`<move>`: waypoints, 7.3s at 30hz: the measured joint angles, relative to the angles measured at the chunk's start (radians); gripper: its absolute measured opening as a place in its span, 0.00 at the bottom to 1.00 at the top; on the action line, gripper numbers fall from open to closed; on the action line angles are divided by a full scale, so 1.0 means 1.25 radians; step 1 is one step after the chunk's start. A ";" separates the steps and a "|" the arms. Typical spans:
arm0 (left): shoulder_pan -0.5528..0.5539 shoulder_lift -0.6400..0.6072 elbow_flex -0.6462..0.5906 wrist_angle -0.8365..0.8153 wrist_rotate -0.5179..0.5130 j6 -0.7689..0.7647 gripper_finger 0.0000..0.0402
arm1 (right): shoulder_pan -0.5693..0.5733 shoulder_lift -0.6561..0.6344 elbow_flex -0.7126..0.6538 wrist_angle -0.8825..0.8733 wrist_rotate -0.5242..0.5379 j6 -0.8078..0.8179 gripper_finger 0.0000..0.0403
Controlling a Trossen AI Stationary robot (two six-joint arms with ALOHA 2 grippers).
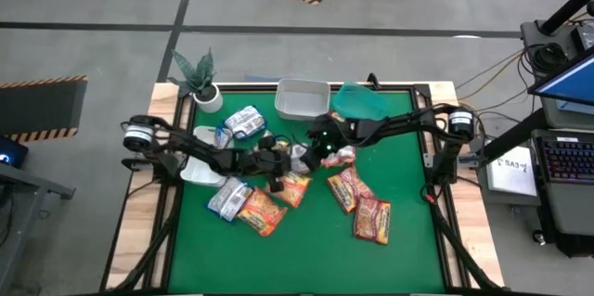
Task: Sort Maruchan noodles
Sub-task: Put the orange noodle pack into the green bin, then put the red noodle pack into the gray bin
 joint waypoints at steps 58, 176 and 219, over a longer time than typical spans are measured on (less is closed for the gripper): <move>0.003 -0.559 -0.029 -0.046 -0.375 0.334 0.19 | -0.331 -0.030 0.573 -1.103 0.375 -0.777 0.12; 0.000 -0.557 -0.029 -0.436 0.010 -0.081 0.19 | -0.031 -0.142 0.460 -1.013 0.595 -0.135 0.35; 0.049 -0.203 0.048 -0.341 -0.011 -0.068 0.46 | 0.072 -0.420 -0.265 -0.083 0.409 0.057 0.35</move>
